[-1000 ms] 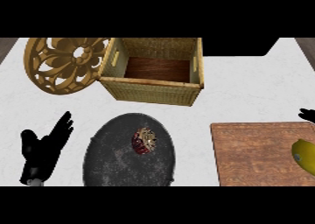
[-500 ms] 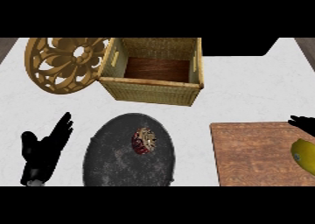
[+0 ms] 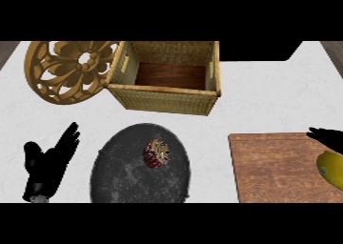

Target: Pick the lemon from the cutting board and place it in the basket

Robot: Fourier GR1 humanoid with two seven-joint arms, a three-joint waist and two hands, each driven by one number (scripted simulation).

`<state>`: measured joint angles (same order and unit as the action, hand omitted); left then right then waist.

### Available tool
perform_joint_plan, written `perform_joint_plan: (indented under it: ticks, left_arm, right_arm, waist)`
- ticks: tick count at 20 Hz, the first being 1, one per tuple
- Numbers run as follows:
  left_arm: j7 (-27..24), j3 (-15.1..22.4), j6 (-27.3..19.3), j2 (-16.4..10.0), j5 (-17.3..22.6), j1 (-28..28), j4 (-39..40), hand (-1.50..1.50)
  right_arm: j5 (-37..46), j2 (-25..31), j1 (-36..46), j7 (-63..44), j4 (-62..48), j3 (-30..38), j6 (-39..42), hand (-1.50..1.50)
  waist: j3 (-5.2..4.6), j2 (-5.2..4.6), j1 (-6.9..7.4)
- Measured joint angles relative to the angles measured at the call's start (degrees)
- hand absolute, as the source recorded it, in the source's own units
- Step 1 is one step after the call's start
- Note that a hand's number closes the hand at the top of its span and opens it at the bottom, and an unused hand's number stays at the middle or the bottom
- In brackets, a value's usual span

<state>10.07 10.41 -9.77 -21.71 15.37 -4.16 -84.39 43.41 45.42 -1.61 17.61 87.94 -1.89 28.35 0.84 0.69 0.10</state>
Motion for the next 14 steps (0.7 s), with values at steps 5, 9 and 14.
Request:
perform_joint_plan:
  ticks: [5,9,14]
  left_arm:
    - [-0.2,-0.3,0.3,0.5,-0.5,-0.2,0.0,0.00]
    - [1.2,-0.2,0.0,0.5,-1.0,-0.4,-1.1,0.00]
    - [0.9,-0.5,0.0,1.2,-1.5,-0.6,-1.0,0.00]
  right_arm:
    - [2.0,-1.9,0.1,0.5,-1.9,-0.9,-2.0,1.50]
    - [4.2,-1.3,0.5,3.7,-3.5,-1.3,-4.9,1.50]
    - [7.3,-1.0,1.0,6.8,-4.8,-1.8,-9.3,1.50]
  waist:
    - [0.08,0.09,-0.05]
    - [0.03,0.05,0.00]
    - [-0.02,0.04,-0.08]
